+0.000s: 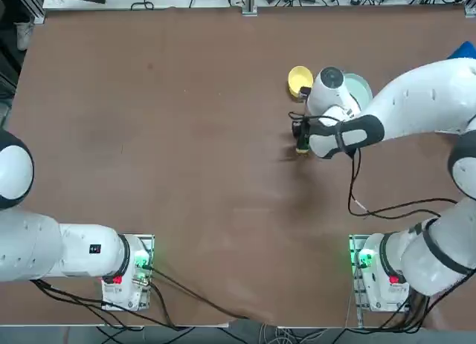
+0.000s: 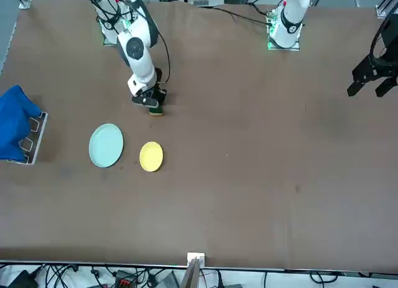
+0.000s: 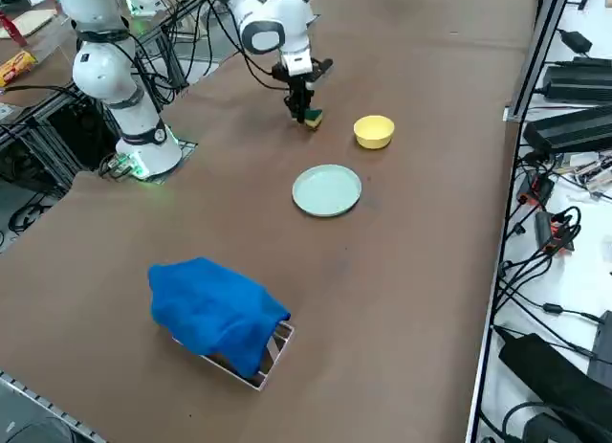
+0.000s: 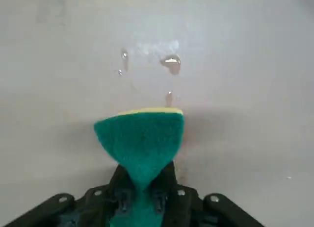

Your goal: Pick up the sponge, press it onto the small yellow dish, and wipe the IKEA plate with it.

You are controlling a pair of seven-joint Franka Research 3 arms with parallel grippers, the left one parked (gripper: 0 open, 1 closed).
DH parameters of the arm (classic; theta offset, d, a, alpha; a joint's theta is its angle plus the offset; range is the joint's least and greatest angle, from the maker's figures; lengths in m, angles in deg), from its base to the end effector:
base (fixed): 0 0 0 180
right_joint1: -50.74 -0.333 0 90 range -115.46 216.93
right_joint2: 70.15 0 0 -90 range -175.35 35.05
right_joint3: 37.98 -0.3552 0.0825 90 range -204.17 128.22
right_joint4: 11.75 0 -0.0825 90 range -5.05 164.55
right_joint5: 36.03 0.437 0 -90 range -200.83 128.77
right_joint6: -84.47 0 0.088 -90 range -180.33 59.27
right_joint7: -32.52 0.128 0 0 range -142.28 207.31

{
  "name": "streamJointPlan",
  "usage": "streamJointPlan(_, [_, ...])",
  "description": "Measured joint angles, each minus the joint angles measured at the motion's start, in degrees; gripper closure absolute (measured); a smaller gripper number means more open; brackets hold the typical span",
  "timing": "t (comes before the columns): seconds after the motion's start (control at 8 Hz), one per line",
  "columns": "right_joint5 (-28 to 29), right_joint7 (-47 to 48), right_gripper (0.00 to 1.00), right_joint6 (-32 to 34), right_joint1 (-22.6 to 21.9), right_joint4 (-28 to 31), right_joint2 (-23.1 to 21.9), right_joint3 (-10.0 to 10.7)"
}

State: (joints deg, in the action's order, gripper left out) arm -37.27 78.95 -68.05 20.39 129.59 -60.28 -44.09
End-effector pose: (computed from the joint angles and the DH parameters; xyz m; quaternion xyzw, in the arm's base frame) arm 0.4138 0.3082 0.2001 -0.9969 0.0783 -0.0063 0.0109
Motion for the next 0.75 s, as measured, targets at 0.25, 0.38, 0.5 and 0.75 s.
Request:
streamJointPlan(0.25, [0.0, -0.1, 0.78, 5.7, 0.1, -2.0, -3.4, 0.4])
streamJointPlan(0.38, [0.0, -0.1, 0.79, 9.6, 0.4, -4.5, -4.2, 0.5])
streamJointPlan(0.5, [0.0, -0.7, 0.80, 14.4, 1.1, -8.2, -4.3, 0.6])
streamJointPlan(0.75, [0.0, -3.5, 0.80, 25.1, 3.1, -16.6, -3.3, 0.8])
